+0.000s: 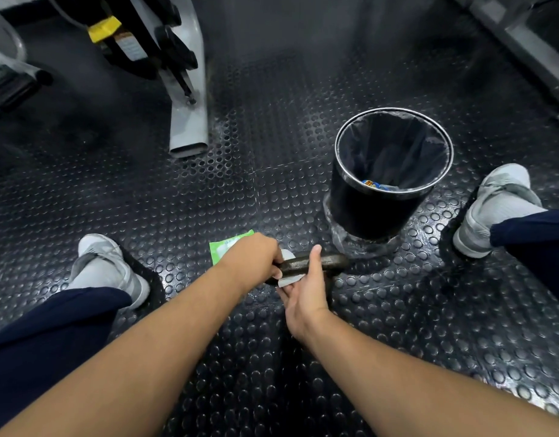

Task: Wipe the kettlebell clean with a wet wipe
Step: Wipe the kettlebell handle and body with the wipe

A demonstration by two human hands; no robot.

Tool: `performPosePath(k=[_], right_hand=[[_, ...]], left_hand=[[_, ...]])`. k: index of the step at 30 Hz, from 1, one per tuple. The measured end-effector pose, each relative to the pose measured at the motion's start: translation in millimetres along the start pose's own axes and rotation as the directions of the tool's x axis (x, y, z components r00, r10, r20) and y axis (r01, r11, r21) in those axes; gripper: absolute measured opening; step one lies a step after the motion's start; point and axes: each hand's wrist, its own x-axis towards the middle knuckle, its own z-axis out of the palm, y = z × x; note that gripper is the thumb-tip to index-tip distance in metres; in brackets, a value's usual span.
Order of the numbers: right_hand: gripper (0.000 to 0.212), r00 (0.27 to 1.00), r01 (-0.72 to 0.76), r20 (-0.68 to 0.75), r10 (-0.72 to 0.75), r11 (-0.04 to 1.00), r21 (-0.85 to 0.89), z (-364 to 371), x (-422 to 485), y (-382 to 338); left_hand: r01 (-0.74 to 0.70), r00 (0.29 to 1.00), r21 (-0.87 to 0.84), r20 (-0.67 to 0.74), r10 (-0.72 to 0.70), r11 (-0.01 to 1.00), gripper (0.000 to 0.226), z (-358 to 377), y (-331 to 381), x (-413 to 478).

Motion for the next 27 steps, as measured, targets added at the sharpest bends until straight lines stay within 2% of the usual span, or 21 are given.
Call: performPosePath(k=[3, 9, 11, 13, 15, 17, 20, 25, 27], right_hand=[[0.096, 0.999, -0.026, 0.025, 0.025, 0.999, 0.033, -12, 1, -9], [0.121, 1.0, 0.005, -0.026, 0.003, 0.955, 0.296, -56, 16, -38], [0.119, 0.999, 0.02, -0.042, -0.006, 0.942, 0.334, -51, 16, -36], [0.109, 0.999, 0.017, -0.052, -0.002, 0.959, 0.283, -35, 11, -30], [0.105, 0.999, -0.042, -0.001, 0.043, 0.987, 0.154, -21, 6, -18], [0.108, 0.994, -0.098, 0.054, 0.095, 0.994, 0.055, -14, 4, -9], [0.109, 0.99, -0.106, 0.094, 0.107, 0.994, -0.018, -17, 4, -12], [0.116, 0.999, -0.028, -0.023, 0.034, 0.97, 0.242, -43, 16, -38], [0.118, 0.999, -0.007, -0.045, 0.02, 0.959, 0.282, -42, 17, -41]], left_hand=[[-0.005, 1.0, 0.004, 0.005, 0.005, 1.0, 0.026, 0, 0, 0], [0.004, 1.0, -0.024, 0.001, -0.004, 1.0, 0.039, 3, -2, -2], [0.003, 1.0, -0.009, 0.001, -0.003, 1.0, 0.036, 4, -2, -1], [0.001, 1.0, 0.004, 0.007, -0.001, 1.0, 0.034, 3, -3, -1], [-0.001, 1.0, -0.004, 0.001, 0.001, 1.0, 0.032, 3, -3, 0], [-0.002, 1.0, -0.009, -0.001, 0.002, 1.0, 0.032, 3, -2, 0], [0.002, 1.0, -0.021, 0.004, -0.002, 1.0, 0.032, 2, -2, -1], [0.003, 1.0, -0.044, -0.002, -0.003, 0.999, 0.038, 1, -1, -5], [0.012, 1.0, -0.054, -0.004, -0.012, 0.998, 0.041, 0, 0, -6]])
